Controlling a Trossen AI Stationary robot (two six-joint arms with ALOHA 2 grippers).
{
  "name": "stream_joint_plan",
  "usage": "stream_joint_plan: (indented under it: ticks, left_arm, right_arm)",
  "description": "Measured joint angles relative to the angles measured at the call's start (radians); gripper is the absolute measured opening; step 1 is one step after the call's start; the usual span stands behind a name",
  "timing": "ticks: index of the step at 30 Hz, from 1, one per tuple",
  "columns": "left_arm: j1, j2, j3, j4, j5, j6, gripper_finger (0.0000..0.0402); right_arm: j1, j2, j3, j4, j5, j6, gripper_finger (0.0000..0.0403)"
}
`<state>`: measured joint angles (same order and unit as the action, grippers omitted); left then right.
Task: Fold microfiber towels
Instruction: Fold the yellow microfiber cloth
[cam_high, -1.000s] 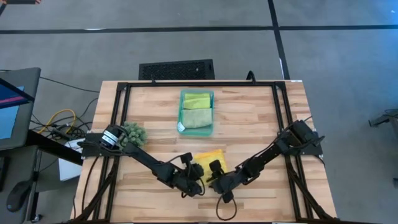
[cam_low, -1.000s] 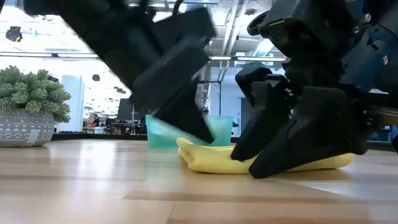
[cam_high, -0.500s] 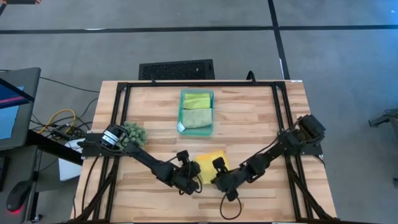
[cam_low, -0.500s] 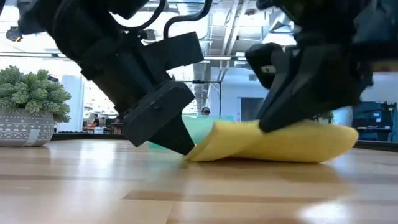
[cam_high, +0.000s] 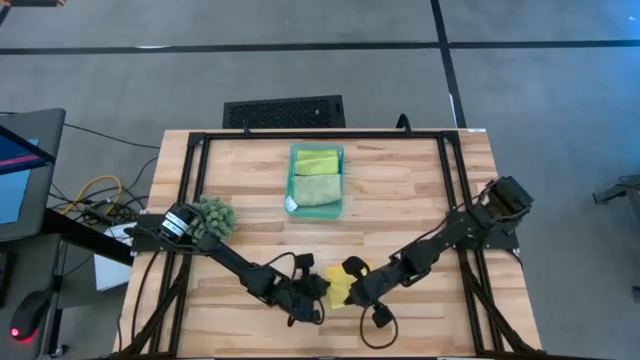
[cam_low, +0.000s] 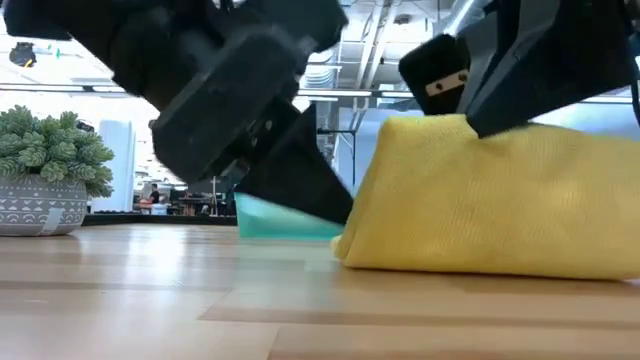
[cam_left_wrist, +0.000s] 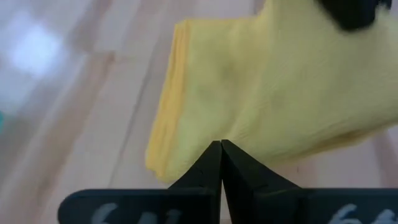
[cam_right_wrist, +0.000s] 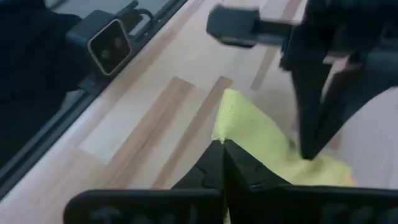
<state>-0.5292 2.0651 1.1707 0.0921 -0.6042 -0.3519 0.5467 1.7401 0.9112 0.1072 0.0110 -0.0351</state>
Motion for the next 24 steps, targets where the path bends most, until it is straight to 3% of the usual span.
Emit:
stream_joint_plan:
  ticks: [5,9,24]
  left_arm:
    - [-0.010,-0.006,0.050,-0.060,-0.083,0.034,0.0000]
    - [0.001,-0.004,0.043,-0.087,-0.078,0.014,0.0000]
    - [0.006,-0.002,0.001,-0.005,0.045,-0.008,0.0000]
  right_arm:
    - [-0.019,0.037,-0.002,0.011,-0.125,0.017,0.0019]
    - [-0.012,0.049,-0.002,0.020,-0.235,0.012,0.0013]
    - [-0.042,0.042,0.000,0.041,-0.244,0.011,0.0013]
